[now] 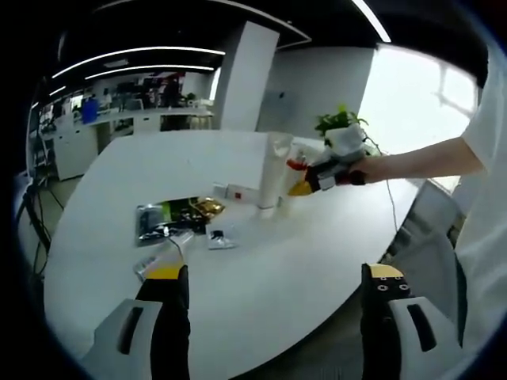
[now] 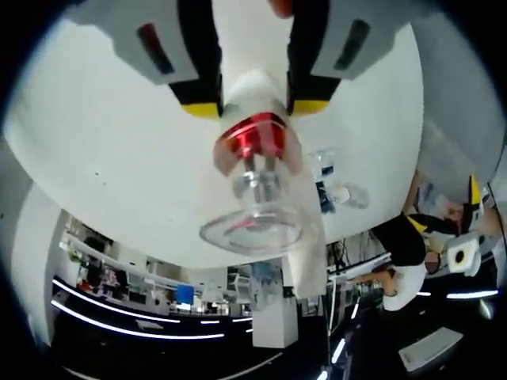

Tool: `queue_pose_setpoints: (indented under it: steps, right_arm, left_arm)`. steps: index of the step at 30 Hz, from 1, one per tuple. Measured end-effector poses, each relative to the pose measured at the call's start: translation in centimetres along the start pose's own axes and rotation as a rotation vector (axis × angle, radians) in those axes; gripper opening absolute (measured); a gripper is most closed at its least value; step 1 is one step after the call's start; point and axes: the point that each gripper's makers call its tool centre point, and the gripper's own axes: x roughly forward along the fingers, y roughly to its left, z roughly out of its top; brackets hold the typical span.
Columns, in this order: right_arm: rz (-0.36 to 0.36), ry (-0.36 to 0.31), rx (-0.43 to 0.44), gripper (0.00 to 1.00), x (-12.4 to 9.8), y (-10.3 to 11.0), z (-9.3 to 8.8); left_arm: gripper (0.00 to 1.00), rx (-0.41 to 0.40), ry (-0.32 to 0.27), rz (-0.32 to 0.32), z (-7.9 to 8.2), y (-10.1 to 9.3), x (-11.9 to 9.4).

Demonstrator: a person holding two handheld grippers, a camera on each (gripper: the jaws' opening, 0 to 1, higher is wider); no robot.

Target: Arrange the skincare products in the storage area until every visible bottle or jar stands upright without overlapping.

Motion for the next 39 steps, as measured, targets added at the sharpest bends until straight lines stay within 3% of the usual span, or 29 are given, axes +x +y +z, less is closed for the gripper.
queue_pose_setpoints:
  steps: [20,39]
  right_arm:
    - [-0.042,-0.016,0.032,0.33,0.5,-0.4,0.2]
    - [-0.162,-0.056,0.100,0.60,-2.9,-0.1,-0.7]
  left_arm:
    - [0.88,-0.001,-0.009,-0.006,0.2,0.0,0.0]
    - [0.89,0.022,-0.021,-0.020,0.4,-0.4,0.0]
